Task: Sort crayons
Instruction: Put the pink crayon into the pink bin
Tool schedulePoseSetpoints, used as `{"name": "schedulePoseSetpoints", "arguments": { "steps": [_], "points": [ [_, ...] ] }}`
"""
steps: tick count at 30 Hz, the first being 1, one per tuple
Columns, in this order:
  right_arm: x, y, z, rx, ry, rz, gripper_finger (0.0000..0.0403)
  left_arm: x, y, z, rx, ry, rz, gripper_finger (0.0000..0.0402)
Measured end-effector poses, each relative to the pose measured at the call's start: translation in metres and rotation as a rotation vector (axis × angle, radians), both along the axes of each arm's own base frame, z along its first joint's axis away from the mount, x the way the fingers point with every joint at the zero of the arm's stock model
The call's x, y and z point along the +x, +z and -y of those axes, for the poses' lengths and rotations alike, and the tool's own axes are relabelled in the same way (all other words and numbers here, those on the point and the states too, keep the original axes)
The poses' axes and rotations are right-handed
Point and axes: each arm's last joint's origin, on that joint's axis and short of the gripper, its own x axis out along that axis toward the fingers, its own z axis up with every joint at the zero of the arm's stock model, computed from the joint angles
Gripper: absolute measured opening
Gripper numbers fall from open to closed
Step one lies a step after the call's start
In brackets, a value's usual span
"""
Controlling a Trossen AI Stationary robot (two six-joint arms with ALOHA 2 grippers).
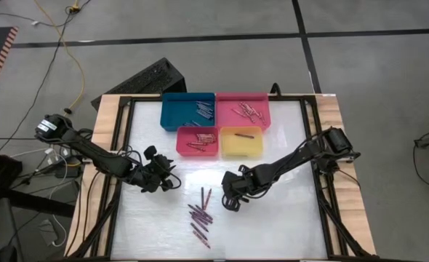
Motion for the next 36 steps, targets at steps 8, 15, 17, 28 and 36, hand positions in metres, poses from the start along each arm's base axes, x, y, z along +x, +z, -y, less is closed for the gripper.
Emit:
{"name": "schedulePoseSetpoints", "arguments": {
  "steps": [8, 15, 17, 28, 36],
  "points": [
    [0.002, -0.018, -0.007, 0.014, 0.025, -0.051, 0.0063, 0.000, 0.000, 0.000, -0.002, 0.002, 0.002, 0.0094],
    [0.003, -0.021, -0.008, 0.013, 0.045, -0.060, 0.0063, 0.000, 0.000, 0.000, -0.005, 0.004, 0.004, 0.0094],
    [0.003, -0.018, -0.008, 0.019, 0.088, -0.053, 0.0063, 0.000, 0.000, 0.000, -0.005, 0.005, 0.004, 0.0094],
    [-0.007, 0.034, 0.016, -0.265, 0.269, -0.083, 0.0063, 0.000, 0.000, 0.000, -0.004, 0.004, 0.003, 0.0094],
    [-0.008, 0.017, 0.055, -0.270, 0.220, -0.222, 0.0082, 0.000, 0.000, 0.000, -0.002, 0.002, 0.000, 0.0094]
  ]
}}
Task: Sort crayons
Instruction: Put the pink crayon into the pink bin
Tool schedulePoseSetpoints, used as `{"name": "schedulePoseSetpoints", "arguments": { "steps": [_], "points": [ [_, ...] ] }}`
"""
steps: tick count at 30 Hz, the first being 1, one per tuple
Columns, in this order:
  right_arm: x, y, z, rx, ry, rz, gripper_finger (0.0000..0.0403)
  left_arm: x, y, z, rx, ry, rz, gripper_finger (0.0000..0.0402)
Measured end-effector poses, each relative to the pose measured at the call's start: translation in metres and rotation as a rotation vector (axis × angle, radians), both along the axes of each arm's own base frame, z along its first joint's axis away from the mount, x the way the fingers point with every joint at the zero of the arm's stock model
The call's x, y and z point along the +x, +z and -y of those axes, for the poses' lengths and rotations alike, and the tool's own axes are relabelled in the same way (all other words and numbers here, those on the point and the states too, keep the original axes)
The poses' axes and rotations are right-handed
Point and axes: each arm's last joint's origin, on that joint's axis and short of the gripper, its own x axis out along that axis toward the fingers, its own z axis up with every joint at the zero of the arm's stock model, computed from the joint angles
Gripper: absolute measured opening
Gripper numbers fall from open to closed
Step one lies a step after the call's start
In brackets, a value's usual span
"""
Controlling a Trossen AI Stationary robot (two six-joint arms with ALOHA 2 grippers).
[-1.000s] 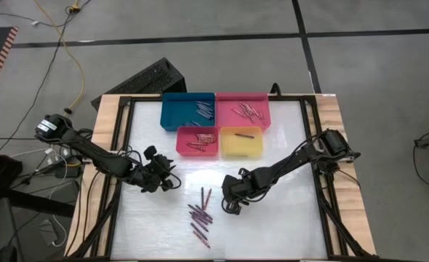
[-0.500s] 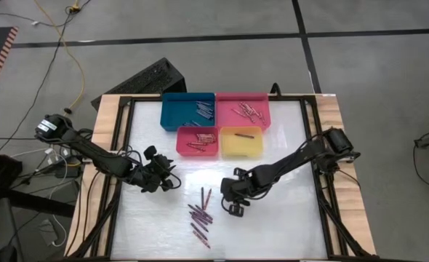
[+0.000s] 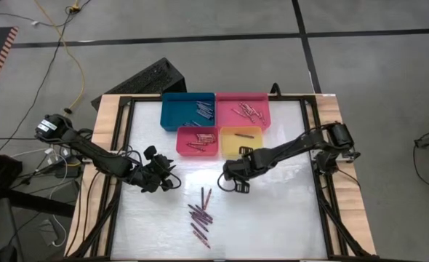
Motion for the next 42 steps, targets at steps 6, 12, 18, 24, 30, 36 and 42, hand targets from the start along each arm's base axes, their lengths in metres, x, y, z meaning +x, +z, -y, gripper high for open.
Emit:
{"name": "schedulePoseSetpoints", "arguments": {
  "steps": [6, 12, 18, 24, 30, 36, 42],
  "points": [
    [0.002, -0.001, 0.016, 0.017, -0.047, -0.004, 0.0152, 0.000, 0.000, 0.000, 0.001, 0.000, -0.002, 0.0094],
    [0.003, -0.002, 0.020, 0.020, -0.065, -0.002, 0.0202, 0.000, 0.000, 0.000, 0.000, 0.001, -0.002, 0.0094],
    [0.005, -0.031, 0.021, 0.015, -0.038, -0.084, 0.0193, 0.000, 0.000, 0.000, -0.002, 0.002, -0.001, 0.0094],
    [0.005, -0.040, 0.026, 0.039, -0.052, -0.107, 0.0190, 0.000, 0.000, 0.000, -0.005, 0.003, -0.002, 0.0094],
    [0.006, -0.032, 0.024, 0.073, -0.041, -0.101, 0.0175, 0.000, 0.000, 0.000, -0.006, 0.006, 0.000, 0.0094],
    [0.006, -0.015, 0.012, 0.163, 0.018, -0.119, 0.0161, 0.000, 0.000, 0.000, -0.002, 0.003, -0.003, 0.0094],
    [-0.002, -0.002, -0.003, 0.072, 0.069, -0.163, 0.0156, 0.000, 0.000, 0.000, 0.003, 0.001, -0.005, 0.0094]
  ]
}}
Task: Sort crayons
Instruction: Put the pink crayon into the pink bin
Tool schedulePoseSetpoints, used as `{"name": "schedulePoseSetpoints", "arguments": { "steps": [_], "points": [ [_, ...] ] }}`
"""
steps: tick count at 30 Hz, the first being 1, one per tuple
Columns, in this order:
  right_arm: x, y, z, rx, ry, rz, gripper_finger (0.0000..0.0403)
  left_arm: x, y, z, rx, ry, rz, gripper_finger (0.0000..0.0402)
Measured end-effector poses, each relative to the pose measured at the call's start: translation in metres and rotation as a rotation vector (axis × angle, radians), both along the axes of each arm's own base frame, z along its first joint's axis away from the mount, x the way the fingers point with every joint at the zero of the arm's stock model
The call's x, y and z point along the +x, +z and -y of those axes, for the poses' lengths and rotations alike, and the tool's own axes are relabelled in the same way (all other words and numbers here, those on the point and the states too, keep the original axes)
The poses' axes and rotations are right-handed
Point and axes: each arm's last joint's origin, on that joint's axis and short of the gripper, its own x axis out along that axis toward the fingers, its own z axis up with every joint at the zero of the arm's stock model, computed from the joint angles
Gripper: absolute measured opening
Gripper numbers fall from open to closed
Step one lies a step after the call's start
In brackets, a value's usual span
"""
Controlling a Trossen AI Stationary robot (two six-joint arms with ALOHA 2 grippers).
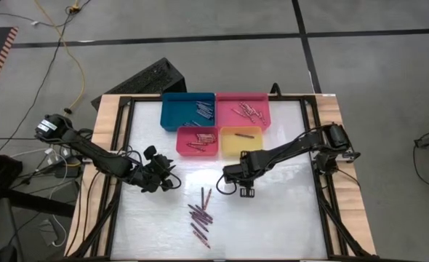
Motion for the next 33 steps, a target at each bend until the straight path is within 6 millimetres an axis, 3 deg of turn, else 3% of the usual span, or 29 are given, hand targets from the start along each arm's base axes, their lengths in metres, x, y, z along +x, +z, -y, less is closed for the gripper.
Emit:
{"name": "schedulePoseSetpoints", "arguments": {
  "steps": [4, 18, 28, 33],
  "points": [
    [-0.005, -0.004, 0.007, -0.116, 0.008, -0.035, 0.0156, 0.000, 0.000, 0.000, -0.001, 0.000, 0.001, 0.0094],
    [-0.014, -0.031, 0.050, -0.071, -0.059, -0.082, 0.0156, 0.000, 0.000, 0.000, -0.005, 0.003, 0.003, 0.0094],
    [-0.016, -0.041, 0.049, -0.024, -0.046, -0.039, 0.0151, 0.000, 0.000, 0.000, -0.006, 0.001, 0.001, 0.0094],
    [-0.016, -0.041, 0.044, -0.024, -0.031, -0.039, 0.0107, 0.000, 0.000, 0.000, -0.010, 0.002, 0.002, 0.0094]
  ]
}}
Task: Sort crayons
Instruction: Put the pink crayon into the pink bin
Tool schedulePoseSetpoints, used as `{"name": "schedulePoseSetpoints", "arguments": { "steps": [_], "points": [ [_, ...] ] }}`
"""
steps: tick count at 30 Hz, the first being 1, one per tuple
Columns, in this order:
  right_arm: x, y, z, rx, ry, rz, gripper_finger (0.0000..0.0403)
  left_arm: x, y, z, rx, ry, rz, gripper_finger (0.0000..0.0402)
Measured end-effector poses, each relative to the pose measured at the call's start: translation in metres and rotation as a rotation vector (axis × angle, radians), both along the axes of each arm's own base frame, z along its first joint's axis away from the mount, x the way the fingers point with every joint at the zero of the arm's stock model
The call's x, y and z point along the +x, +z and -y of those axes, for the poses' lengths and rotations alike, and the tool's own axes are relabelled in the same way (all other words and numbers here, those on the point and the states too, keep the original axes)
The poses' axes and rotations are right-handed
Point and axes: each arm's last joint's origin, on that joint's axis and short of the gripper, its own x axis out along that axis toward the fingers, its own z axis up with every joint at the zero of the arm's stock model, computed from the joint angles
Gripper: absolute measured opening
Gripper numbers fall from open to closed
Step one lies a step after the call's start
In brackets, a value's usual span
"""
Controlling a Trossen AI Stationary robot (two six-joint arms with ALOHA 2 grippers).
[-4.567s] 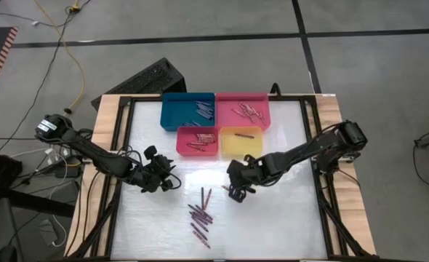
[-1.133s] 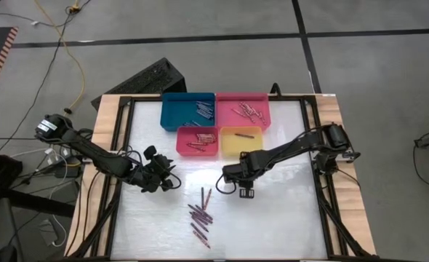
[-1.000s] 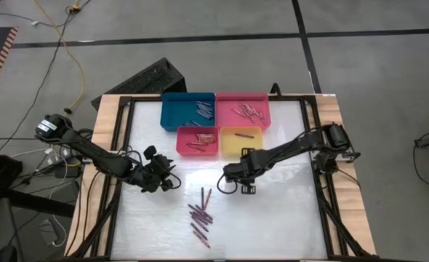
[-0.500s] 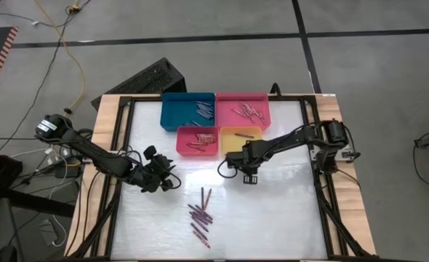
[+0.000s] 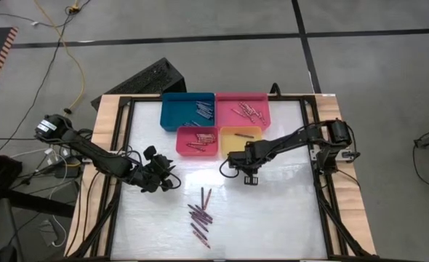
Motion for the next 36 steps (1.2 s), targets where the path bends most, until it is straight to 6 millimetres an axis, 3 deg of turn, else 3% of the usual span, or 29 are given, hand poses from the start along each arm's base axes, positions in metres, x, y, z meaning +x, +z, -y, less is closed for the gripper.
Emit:
{"name": "schedulePoseSetpoints", "arguments": {
  "steps": [9, 18, 28, 36],
  "points": [
    [0.000, -0.001, 0.000, 0.009, -0.018, 0.001, 0.0008, 0.000, 0.000, 0.000, -0.014, 0.004, 0.004, 0.0094],
    [0.009, 0.011, -0.013, 0.022, 0.013, 0.026, 0.0007, 0.000, 0.000, 0.000, -0.016, 0.005, 0.005, 0.0094],
    [0.043, 0.063, -0.020, 0.079, 0.151, 0.218, 0.0006, 0.000, 0.000, 0.000, -0.024, -0.002, 0.001, 0.0094],
    [0.060, 0.114, 0.007, -0.030, 0.217, 0.323, 0.0006, 0.000, 0.000, 0.001, -0.027, -0.005, -0.001, 0.0094]
  ]
}}
